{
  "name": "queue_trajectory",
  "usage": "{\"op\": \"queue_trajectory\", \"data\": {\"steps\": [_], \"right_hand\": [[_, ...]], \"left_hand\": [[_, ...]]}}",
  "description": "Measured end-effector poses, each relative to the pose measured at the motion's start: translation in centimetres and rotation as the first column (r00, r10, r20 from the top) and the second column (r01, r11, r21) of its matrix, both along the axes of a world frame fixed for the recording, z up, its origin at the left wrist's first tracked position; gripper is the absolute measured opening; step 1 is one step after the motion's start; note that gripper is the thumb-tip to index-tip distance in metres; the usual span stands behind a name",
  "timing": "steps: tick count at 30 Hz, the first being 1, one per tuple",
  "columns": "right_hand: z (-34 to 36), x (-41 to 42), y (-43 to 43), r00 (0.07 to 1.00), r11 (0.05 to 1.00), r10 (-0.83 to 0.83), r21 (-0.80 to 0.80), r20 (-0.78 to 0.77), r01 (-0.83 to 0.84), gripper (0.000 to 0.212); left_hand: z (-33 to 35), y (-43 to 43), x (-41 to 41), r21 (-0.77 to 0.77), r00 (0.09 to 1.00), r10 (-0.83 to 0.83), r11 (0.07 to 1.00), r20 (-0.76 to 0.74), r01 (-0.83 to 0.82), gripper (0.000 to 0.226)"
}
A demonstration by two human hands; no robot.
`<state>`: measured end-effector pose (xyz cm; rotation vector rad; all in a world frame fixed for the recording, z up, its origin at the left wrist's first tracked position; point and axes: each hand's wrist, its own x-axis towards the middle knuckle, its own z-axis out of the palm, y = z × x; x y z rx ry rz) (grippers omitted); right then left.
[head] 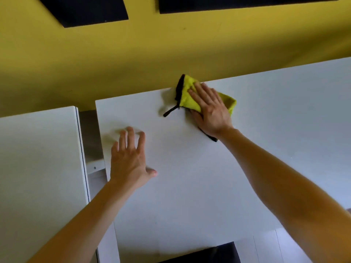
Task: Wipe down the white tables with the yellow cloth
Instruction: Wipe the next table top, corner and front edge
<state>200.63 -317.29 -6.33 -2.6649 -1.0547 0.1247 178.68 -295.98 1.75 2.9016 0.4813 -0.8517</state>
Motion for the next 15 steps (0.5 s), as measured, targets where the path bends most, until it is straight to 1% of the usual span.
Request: {"op": "queue_trajectory", "data": {"steps": [1, 2, 3, 5, 6, 8, 10, 11, 13, 15], "right_hand": [[0.2, 1.8, -3.2, 0.989, 0.989, -0.147, -0.031, 0.003, 0.147, 0.067], [0.6, 3.3, -6.0, 0.959, 0.957, -0.282, -0.069, -0.005, 0.281, 0.069], [0.9, 4.5, -8.0, 0.928, 0.923, -0.372, -0.109, -0.023, 0.368, 0.072], [1.1, 5.0, -8.8, 0.9, 0.888, -0.435, -0.176, -0.025, 0.425, 0.078], [1.2, 4.3, -7.6, 0.907, 0.892, -0.421, -0.188, -0.007, 0.412, 0.079], [1.0, 1.5, -3.9, 0.945, 0.93, -0.325, -0.177, 0.02, 0.323, 0.077], [0.6, -2.5, 0.9, 0.99, 0.983, -0.138, -0.118, 0.03, 0.141, 0.071], [0.5, -4.4, 3.2, 0.999, 0.993, -0.026, -0.112, 0.04, 0.031, 0.067], [0.9, -6.8, 6.0, 0.989, 0.981, 0.142, -0.142, 0.04, -0.135, 0.062], [0.6, -6.3, 5.7, 0.976, 0.97, 0.216, -0.123, 0.031, -0.211, 0.059]], "left_hand": [[-0.1, 0.0, 0.0, 0.003, 1.0, -0.005, 1.0, -0.011, 0.005, 0.14], [-0.2, 0.0, -0.1, 0.005, 1.0, -0.009, 1.0, -0.011, 0.009, 0.14], [-0.2, 0.1, -0.2, 0.007, 1.0, -0.006, 1.0, -0.004, 0.006, 0.14], [-0.4, 0.3, -0.4, 0.01, 1.0, -0.002, 1.0, 0.026, 0.002, 0.14], [-0.5, 0.4, -0.4, 0.009, 0.999, -0.002, 1.0, 0.035, 0.001, 0.139], [-0.6, 0.3, -0.4, 0.005, 0.999, 0.007, 1.0, 0.033, -0.008, 0.139], [-0.6, 0.0, -0.3, 0.008, 0.999, 0.023, 1.0, 0.033, -0.023, 0.139], [-0.5, -0.2, -0.2, 0.006, 0.999, 0.036, 0.999, 0.037, -0.036, 0.139], [-0.5, -0.5, -0.2, 0.002, 0.997, 0.062, 0.998, 0.045, -0.062, 0.138], [-0.7, -0.6, -0.1, 0.001, 0.996, 0.082, 0.997, 0.039, -0.082, 0.139]]}}
